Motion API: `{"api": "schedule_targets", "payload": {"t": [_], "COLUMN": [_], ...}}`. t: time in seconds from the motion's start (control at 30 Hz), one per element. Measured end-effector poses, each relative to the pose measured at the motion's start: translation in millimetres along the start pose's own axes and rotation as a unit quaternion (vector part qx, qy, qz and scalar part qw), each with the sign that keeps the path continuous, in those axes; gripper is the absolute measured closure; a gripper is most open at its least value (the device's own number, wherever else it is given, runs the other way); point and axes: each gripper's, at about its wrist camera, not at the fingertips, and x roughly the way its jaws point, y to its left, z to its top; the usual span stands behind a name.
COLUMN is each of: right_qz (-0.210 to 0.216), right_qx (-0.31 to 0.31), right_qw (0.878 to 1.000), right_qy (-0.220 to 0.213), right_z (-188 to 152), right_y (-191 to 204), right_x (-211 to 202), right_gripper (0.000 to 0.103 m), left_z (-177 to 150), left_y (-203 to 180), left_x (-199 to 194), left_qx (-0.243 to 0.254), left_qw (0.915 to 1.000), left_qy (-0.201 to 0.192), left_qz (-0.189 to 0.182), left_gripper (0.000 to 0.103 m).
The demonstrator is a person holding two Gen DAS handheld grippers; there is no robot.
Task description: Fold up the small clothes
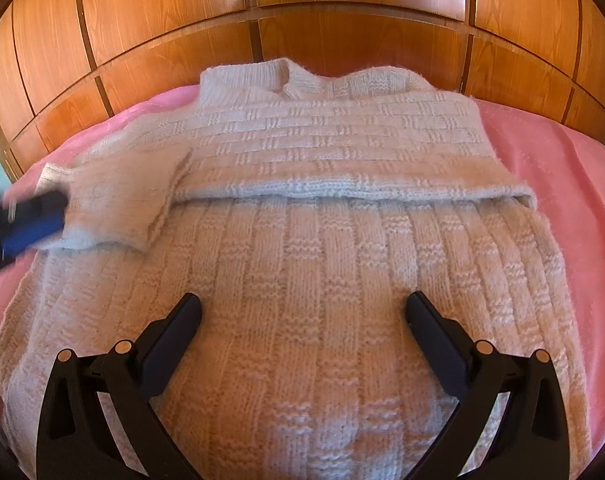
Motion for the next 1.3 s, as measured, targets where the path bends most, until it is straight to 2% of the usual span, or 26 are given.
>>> {"api": "schedule_targets", "payload": {"t": [0.07,0.1,0.13,0.2,0.27,0.4,0.47,0.5,0.53,0.73,0.8,0.87,1.0,1.07,1.2,1.3], "right_qz": [0.008,0.015,0.027,0.078,0.11,0.146,0.136,0.135,0.127,0.105,0.08,0.048,-0.005,-0.041,-0.057,-0.057], "right_qx": [0.002,0.004,0.008,0.012,0.007,0.009,-0.01,-0.021,-0.029,-0.085,-0.087,-0.076,-0.024,0.011,0.075,0.083], "right_qw": [1.0,1.0,1.0,0.997,0.994,0.988,0.989,0.989,0.99,0.99,0.99,0.992,0.997,0.998,0.995,0.995], "right_qy": [0.002,-0.002,-0.006,-0.004,-0.002,0.051,0.059,0.06,0.054,-0.043,-0.075,-0.09,-0.069,-0.043,0.016,0.022], "right_z": [2.7,5.4,7.9,19.1,32.3,49.0,53.1,56.3,60.2,93.9,109.8,123.5,130.5,123.4,98.0,84.0], "right_y": [-1.2,-1.1,-0.4,7.5,22.5,52.6,67.7,73.7,77.4,80.2,67.4,47.2,-7.4,-38.2,-80.6,-87.7], "right_x": [-3.4,-7.5,-11.0,-14.9,-11.4,25.7,33.9,31.6,24.9,-36.9,-51.6,-53.7,-30.7,-10.5,22.8,29.8], "right_gripper": [0.002,0.005,0.017,0.029,0.036,0.053,0.072,0.093,0.097,0.098,0.098,0.098,0.098,0.098,0.098,0.097], "left_z": [-16.1,-27.9,-32.6,-40.6,-46.8,-60.1,-62.3,-62.6,-62.4,-56.7,-54.2,-53.9,-51.9,-50.5,-48.2,-42.2], "left_y": [16.0,20.2,26.4,38.5,45.5,46.8,45.3,44.9,44.4,49.1,48.7,48.5,49.6,51.1,51.6,50.4], "left_x": [-13.3,-22.4,-27.8,-33.9,-37.5,-39.7,-38.6,-37.9,-37.0,-40.2,-36.6,-35.3,-33.1,-33.4,-32.4,-36.7], "left_qx": [-0.01,-0.014,-0.02,-0.034,-0.044,-0.034,-0.028,-0.025,-0.023,-0.04,-0.039,-0.034,-0.037,-0.044,-0.044,-0.05], "left_qw": [0.9998,0.9997,0.9995,0.9989,0.9985,0.9986,0.9987,0.9987,0.9987,0.9984,0.9982,0.9981,0.9971,0.996,0.9953,0.995], "left_qy": [-0.001,-0.001,-0.001,-0.006,-0.006,-0.008,-0.01,-0.01,-0.009,-0.003,-0.003,-0.002,0.001,0.002,0.008,0.006], "left_qz": [0.016,0.02,0.026,0.031,0.031,0.039,0.042,0.043,0.044,0.04,0.044,0.051,0.067,0.078,0.086,0.086], "left_gripper": [0.053,0.053,0.053,0.053,0.053,0.052,0.052,0.052,0.052,0.052,0.052,0.052,0.052,0.052,0.052,0.052]}}
